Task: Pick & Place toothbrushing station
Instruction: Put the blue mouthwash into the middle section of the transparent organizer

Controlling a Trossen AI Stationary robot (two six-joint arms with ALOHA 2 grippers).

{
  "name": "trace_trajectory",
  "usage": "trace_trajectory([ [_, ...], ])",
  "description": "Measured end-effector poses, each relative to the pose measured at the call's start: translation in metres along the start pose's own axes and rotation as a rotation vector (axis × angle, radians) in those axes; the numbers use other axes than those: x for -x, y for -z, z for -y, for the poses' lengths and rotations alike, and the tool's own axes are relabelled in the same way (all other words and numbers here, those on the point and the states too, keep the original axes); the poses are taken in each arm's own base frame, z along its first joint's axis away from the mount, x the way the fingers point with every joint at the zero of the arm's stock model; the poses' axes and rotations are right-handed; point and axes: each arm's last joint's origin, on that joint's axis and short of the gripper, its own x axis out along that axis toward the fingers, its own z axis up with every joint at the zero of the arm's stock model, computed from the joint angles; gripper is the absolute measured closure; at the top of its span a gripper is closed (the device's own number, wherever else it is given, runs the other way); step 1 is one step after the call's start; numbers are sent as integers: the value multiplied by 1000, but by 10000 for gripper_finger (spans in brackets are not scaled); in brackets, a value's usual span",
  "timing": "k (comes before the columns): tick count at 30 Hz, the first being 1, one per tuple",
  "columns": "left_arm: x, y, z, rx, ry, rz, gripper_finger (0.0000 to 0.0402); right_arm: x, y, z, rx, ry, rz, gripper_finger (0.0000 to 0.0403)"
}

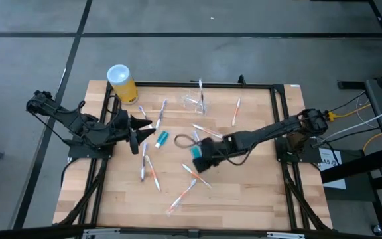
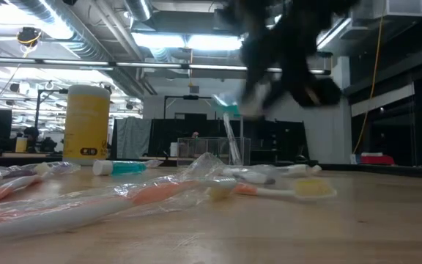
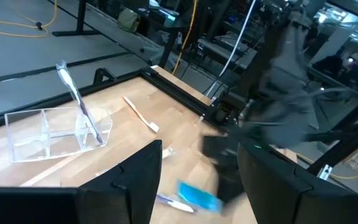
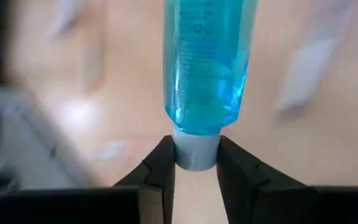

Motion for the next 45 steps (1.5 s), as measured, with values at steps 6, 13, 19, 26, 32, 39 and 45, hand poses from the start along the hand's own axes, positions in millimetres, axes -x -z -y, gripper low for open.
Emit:
trace_trajectory([
  [6,0,0,-1,-2,-20,16,197,31,-38,-39,58,-224,76,314],
  [13,0,4,-2,13,0,-46,197,45,-62,-57,84,-544,37,314],
  [19,-3,10,-12,237,-59,-139,193,48,-63,-61,84,-594,24,314],
  [26,-15,-1,-4,452,83,-160,161,45,-54,-62,94,-556,63,314],
  [32,-24,-5,-4,521,121,-183,140,43,-61,-56,103,-455,217,314],
  [39,-32,3,0,552,100,-220,141,50,-83,-53,100,-445,419,314],
  [45,-43,10,4,544,56,-197,139,53,-88,-55,106,-485,440,314],
])
